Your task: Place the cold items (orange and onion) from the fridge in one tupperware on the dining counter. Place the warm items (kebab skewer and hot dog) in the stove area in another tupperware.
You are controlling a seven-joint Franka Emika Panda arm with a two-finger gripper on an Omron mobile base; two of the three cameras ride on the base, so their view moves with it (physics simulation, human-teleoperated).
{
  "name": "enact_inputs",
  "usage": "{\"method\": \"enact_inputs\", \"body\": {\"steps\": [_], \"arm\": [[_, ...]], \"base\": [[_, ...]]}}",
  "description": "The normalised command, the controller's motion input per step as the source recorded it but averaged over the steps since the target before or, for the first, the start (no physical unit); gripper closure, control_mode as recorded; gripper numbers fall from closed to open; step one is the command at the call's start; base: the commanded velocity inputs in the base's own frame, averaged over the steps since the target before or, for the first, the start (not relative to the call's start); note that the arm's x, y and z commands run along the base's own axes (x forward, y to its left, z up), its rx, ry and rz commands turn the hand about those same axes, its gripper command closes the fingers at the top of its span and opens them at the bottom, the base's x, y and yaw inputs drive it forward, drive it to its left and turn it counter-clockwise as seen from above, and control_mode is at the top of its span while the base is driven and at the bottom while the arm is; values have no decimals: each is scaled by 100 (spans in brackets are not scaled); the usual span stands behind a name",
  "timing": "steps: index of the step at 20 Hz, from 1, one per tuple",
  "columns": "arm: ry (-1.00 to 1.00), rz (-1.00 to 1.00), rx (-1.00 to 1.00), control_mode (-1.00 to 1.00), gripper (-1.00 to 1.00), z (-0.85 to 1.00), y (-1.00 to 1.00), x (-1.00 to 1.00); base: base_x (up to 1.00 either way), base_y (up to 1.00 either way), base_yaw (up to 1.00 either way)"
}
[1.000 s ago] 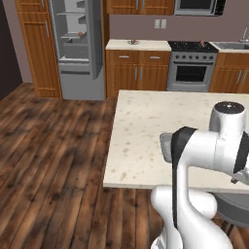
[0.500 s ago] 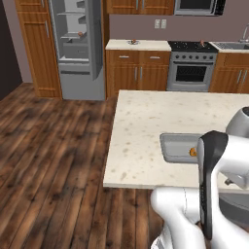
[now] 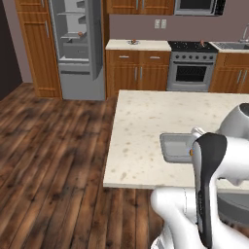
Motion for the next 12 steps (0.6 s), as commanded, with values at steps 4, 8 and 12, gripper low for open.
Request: {"method": "enact_inputs", "body": {"steps": [4, 8, 12], "arm": [[0, 0, 0, 100, -100, 0, 0, 0], [0, 0, 0, 100, -100, 0, 0, 0], [0, 0, 0, 100, -100, 0, 0, 0]], "base": [[-21, 63, 2], [-22, 86, 1], [-2, 95, 0]]}}
